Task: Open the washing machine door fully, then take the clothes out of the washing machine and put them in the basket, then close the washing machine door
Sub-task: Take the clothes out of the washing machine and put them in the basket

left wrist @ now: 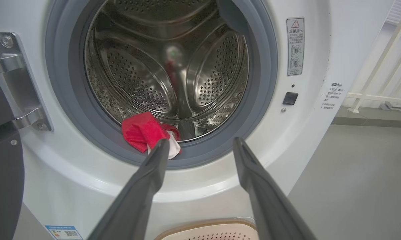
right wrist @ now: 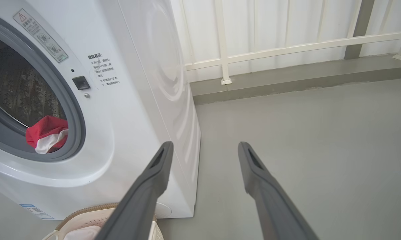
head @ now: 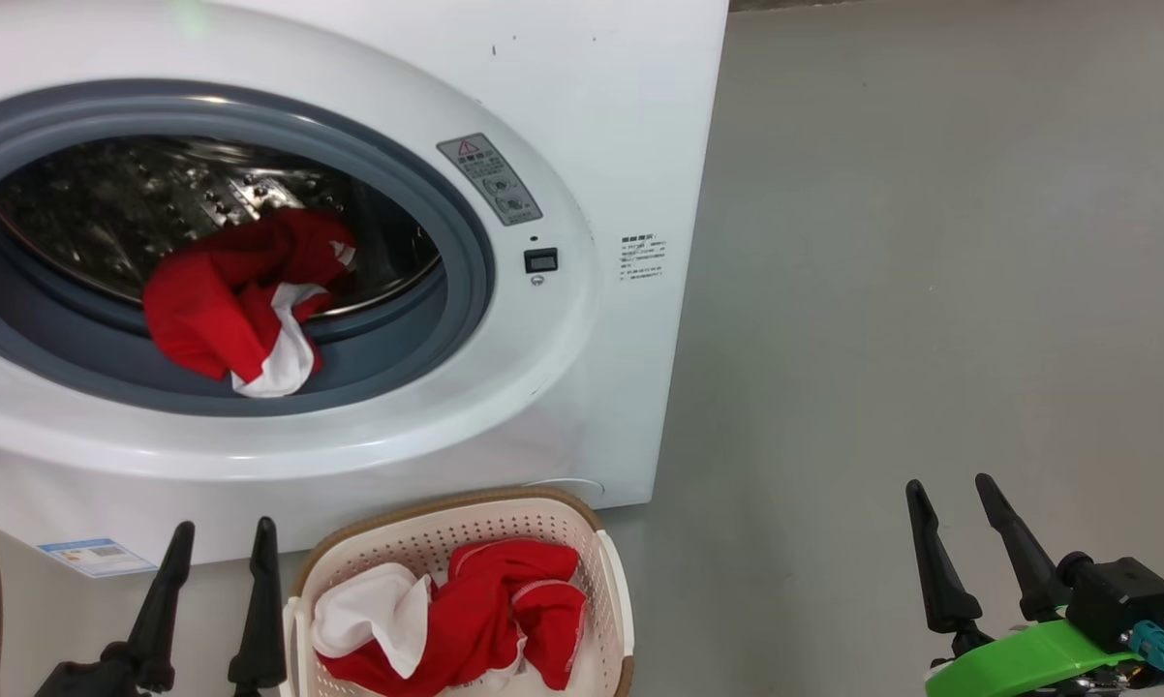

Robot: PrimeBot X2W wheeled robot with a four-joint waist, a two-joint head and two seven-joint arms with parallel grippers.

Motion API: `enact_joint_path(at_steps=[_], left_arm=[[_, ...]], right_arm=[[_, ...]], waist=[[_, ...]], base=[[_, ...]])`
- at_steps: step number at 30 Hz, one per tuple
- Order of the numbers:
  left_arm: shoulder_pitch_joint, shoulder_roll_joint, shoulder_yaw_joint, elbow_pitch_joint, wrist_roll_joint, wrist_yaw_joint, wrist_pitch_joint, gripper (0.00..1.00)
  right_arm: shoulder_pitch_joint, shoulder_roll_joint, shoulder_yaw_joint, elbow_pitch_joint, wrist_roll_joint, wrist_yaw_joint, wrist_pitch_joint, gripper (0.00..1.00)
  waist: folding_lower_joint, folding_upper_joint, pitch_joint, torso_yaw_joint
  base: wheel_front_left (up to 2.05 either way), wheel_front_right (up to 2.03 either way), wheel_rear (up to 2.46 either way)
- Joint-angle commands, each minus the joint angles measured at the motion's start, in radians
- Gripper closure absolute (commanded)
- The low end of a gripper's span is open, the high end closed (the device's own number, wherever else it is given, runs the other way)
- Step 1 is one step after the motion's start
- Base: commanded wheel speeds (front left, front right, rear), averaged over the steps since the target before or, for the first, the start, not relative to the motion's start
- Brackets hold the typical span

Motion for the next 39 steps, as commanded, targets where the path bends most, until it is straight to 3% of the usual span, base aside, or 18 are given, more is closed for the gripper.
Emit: enact_joint_path(at_steps=[1,12,18,28,39], left_arm=[[-0.013,0.005,0.032,-0.032,0.014,-0.006,-0.005,0.0],[-0.02,0.003,0.032,-0.028,0.013,-0.006,-0.005,0.0],[-0.088,0.003,0.035,0.055,0.048,-0.006,-0.005,0.0],[-0.386,0.032,0.042,0.356,0.122,0.009,-0.005,0.0],[-0.755,0.148,0.045,0.756,0.155,0.044,-0.005,0.0]], right_arm=[[-0.014,-0.006,0.022,-0.028,-0.007,0.006,-0.006,0.0],[-0.029,-0.002,0.027,-0.03,-0.004,0.006,-0.006,0.0],[-0.045,0.001,0.024,-0.034,-0.004,0.006,-0.006,0.0],[-0.104,0.003,0.035,-0.048,-0.009,0.006,-0.006,0.0],[-0.178,0.004,0.04,-0.067,0.012,0.006,-0.006,0.0]], waist=[[0.0,0.0,0.001,-0.001],[0.0,0.0,0.017,-0.009],[0.0,0.0,0.045,-0.002],[0.0,0.0,0.144,-0.018],[0.0,0.0,0.279,-0.085]], base=[[0.0,0.0,0.0],[0.0,0.0,0.0],[0.0,0.0,0.0],[0.0,0.0,0.0],[0.0,0.0,0.0]])
